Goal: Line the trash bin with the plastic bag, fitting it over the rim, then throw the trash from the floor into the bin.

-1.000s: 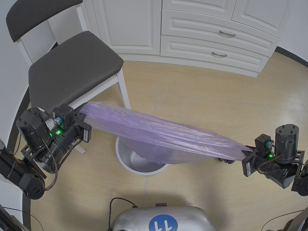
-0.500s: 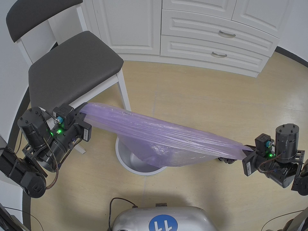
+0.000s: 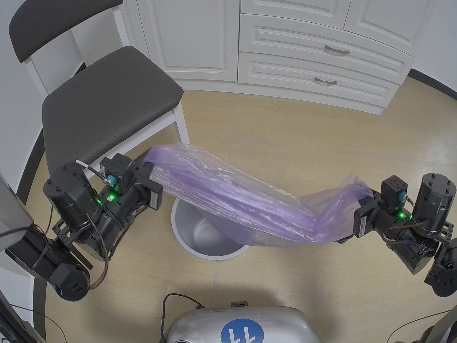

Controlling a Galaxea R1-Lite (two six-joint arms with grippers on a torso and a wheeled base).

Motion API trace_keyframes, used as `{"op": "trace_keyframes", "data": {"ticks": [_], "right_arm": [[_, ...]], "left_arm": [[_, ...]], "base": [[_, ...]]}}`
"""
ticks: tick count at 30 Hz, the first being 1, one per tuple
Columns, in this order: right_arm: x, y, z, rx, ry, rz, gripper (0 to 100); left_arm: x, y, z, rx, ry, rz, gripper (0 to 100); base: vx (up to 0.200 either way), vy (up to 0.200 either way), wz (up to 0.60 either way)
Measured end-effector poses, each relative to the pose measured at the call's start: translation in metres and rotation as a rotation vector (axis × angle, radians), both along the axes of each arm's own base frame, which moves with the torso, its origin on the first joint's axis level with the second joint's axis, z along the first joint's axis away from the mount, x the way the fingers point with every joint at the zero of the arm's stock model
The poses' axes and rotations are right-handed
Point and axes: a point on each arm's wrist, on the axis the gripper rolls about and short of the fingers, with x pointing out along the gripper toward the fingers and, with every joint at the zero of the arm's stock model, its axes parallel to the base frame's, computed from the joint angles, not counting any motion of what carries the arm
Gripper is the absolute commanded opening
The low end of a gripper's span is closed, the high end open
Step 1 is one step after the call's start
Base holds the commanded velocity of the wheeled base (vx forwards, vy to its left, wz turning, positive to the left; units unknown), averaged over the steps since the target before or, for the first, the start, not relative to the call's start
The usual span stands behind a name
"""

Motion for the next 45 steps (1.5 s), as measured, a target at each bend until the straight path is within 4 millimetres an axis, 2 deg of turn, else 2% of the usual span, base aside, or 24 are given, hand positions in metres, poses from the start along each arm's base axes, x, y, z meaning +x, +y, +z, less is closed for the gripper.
{"op": "trace_keyframes", "data": {"ticks": [5, 10, 17, 23, 34, 45], "right_arm": [[0.002, 0.015, 0.006, 0.094, -0.139, 0.046, 0], [0.004, 0.035, 0.004, 0.173, -0.236, 0.106, 0], [0.002, 0.068, -0.024, 0.164, -0.157, 0.211, 0], [-0.006, 0.090, -0.028, 0.243, -0.129, 0.285, 0], [0.002, 0.124, -0.024, 0.438, -0.119, 0.333, 0], [0.004, 0.148, -0.030, 0.521, -0.092, 0.362, 0]], "left_arm": [[-0.009, -0.024, -0.002, -0.042, 0.009, -0.064, 0], [-0.020, -0.045, 0.000, -0.098, 0.017, -0.136, 0], [-0.033, -0.073, 0.008, -0.219, 0.029, -0.222, 0], [-0.039, -0.089, 0.010, -0.274, 0.037, -0.236, 0], [-0.045, -0.091, 0.007, -0.259, 0.051, -0.246, 0], [-0.055, -0.082, 0.009, -0.238, 0.048, -0.247, 0]], "base": [[0.000, 0.000, 0.00], [0.000, 0.000, 0.00], [0.000, 0.000, 0.00], [0.000, 0.000, 0.00], [0.000, 0.000, 0.00], [0.000, 0.000, 0.00]]}}
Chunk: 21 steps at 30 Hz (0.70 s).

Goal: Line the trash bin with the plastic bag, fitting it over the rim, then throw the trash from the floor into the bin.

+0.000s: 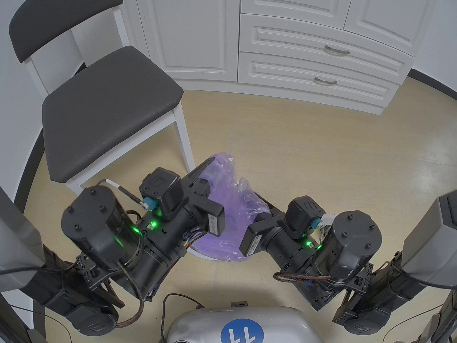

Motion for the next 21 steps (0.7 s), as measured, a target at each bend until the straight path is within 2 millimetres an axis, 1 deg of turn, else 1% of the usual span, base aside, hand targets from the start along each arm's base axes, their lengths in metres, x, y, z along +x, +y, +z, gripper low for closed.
{"op": "trace_keyframes", "data": {"ticks": [5, 8, 16, 21], "right_arm": [[0.000, 0.004, -0.005, -0.006, 0.008, 0.005, 0], [0.001, 0.006, -0.009, -0.015, 0.015, 0.005, 0], [0.004, 0.010, -0.021, -0.017, 0.047, 0.006, 0], [0.010, 0.011, -0.028, -0.025, 0.060, -0.005, 0]], "left_arm": [[-0.008, 0.007, -0.001, 0.035, -0.003, 0.000, 0], [-0.008, 0.008, -0.002, 0.041, 0.000, 0.000, 0], [-0.004, 0.008, -0.009, 0.057, 0.016, 0.005, 0], [0.001, 0.007, -0.014, 0.069, 0.030, 0.014, 0]], "base": [[0.000, 0.000, 0.00], [0.000, 0.000, 0.00], [0.000, 0.000, 0.00], [0.000, 0.000, 0.00]]}}
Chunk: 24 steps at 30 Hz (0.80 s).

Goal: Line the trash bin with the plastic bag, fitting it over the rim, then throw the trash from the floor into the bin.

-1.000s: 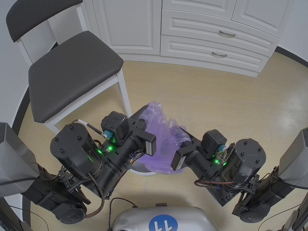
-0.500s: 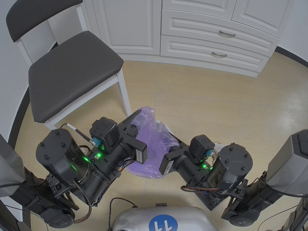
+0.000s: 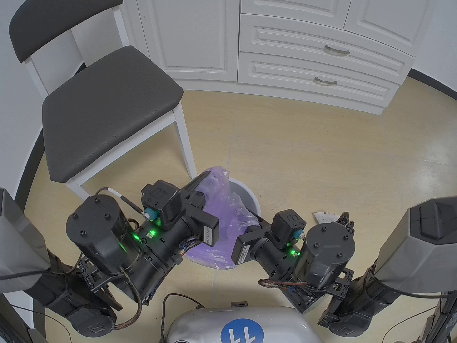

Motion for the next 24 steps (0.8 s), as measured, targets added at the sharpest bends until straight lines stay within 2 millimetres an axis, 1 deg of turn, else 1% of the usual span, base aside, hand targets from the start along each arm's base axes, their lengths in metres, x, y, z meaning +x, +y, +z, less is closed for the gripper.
{"op": "trace_keyframes", "data": {"ticks": [18, 24], "right_arm": [[0.015, 0.001, -0.020, -0.033, 0.029, -0.031, 0], [0.029, 0.000, -0.029, -0.038, 0.038, -0.065, 0]], "left_arm": [[0.019, -0.001, -0.014, 0.021, 0.031, 0.040, 0], [0.035, 0.000, -0.019, 0.016, 0.036, 0.077, 0]], "base": [[0.000, 0.000, 0.00], [0.000, 0.000, 0.00]]}}
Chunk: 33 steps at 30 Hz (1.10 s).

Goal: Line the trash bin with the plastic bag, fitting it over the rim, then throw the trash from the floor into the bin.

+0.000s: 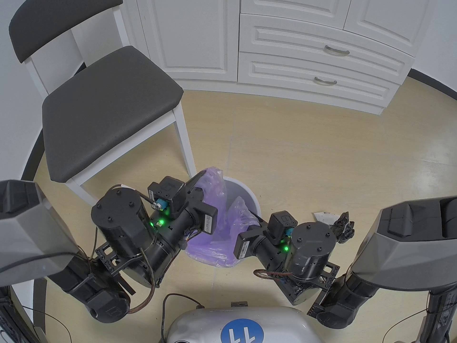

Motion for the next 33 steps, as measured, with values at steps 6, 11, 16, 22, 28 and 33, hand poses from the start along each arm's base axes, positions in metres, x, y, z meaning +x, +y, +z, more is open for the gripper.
{"op": "trace_keyframes", "data": {"ticks": [6, 11, 16, 22, 28, 33], "right_arm": [[0.017, -0.003, -0.010, 0.001, 0.009, -0.037, 0], [0.031, -0.005, -0.020, -0.006, 0.015, -0.069, 0], [0.039, -0.007, -0.030, -0.017, 0.026, -0.081, 0], [0.044, -0.007, -0.037, -0.026, 0.033, -0.091, 0], [0.050, -0.008, -0.042, -0.029, 0.036, -0.104, 0], [0.053, -0.010, -0.043, -0.029, 0.036, -0.115, 0]], "left_arm": [[0.017, 0.001, -0.006, -0.023, 0.011, 0.031, 0], [0.028, -0.002, -0.014, -0.029, 0.025, 0.044, 0], [0.037, -0.009, -0.025, -0.034, 0.046, 0.043, 0], [0.050, -0.016, -0.040, -0.026, 0.063, 0.052, 0], [0.069, -0.015, -0.052, -0.031, 0.071, 0.088, 0], [0.085, -0.008, -0.061, -0.028, 0.073, 0.127, 0]], "base": [[0.000, 0.000, 0.00], [0.000, 0.000, 0.00], [0.000, 0.000, 0.00], [0.000, 0.000, 0.00], [0.000, 0.000, 0.00], [0.000, 0.000, 0.00]]}}
